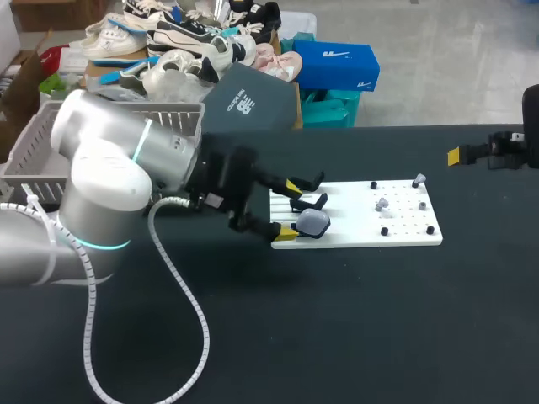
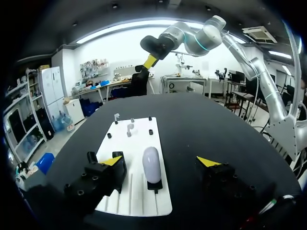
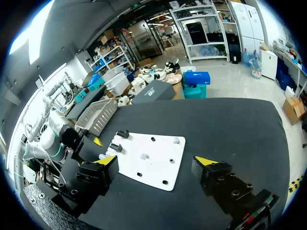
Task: Pick up each earbud case from the left stands, insert the matching earbuds, close the lid, and place the case in the box.
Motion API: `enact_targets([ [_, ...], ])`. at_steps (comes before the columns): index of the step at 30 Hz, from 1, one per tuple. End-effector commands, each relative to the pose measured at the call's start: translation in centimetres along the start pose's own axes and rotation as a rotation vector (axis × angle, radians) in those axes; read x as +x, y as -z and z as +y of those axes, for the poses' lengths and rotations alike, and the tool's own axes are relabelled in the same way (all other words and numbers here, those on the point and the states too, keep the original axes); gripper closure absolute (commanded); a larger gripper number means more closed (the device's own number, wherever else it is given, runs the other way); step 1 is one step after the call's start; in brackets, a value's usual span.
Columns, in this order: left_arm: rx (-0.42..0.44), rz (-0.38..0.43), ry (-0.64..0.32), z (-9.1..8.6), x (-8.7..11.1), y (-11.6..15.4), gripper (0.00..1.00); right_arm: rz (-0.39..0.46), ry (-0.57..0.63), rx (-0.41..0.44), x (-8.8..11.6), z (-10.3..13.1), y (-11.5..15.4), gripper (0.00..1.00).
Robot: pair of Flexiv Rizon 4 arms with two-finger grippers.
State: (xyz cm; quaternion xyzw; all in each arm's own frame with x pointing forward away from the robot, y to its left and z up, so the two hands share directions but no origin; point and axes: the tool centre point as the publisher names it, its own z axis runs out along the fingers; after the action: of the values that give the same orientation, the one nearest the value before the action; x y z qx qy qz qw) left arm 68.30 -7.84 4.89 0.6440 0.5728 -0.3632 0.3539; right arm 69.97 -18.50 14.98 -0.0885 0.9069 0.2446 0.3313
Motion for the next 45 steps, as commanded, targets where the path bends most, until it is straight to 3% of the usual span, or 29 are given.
enact_targets([
  [1,-0.001,0.016,0.018,0.7,0.0,-0.9,0.0,0.002,0.001,0.0,0.0,0.0,0.0,0.0],
  [13,-0.032,0.023,0.081,0.6,1.1,-1.3,0.0,0.002,0.001,0.0,0.0,0.0,0.0,0.0],
  [35,-0.036,0.045,0.09,0.1,2.3,-2.2,0.0,0.002,0.001,0.0,0.0,0.0,0.0,0.0],
  [42,-0.035,0.047,0.092,0.1,2.2,-2.3,0.15,0.002,0.001,0.0,0.0,0.0,0.0,0.0],
  [44,-0.037,0.047,0.093,0.1,2.2,-2.4,0.3,0.002,0.001,0.0,0.0,0.0,0.0,0.0],
  [45,-0.037,0.048,0.094,0.1,2.2,-2.5,0.32,0.002,0.001,0.0,0.0,0.0,0.0,0.0],
])
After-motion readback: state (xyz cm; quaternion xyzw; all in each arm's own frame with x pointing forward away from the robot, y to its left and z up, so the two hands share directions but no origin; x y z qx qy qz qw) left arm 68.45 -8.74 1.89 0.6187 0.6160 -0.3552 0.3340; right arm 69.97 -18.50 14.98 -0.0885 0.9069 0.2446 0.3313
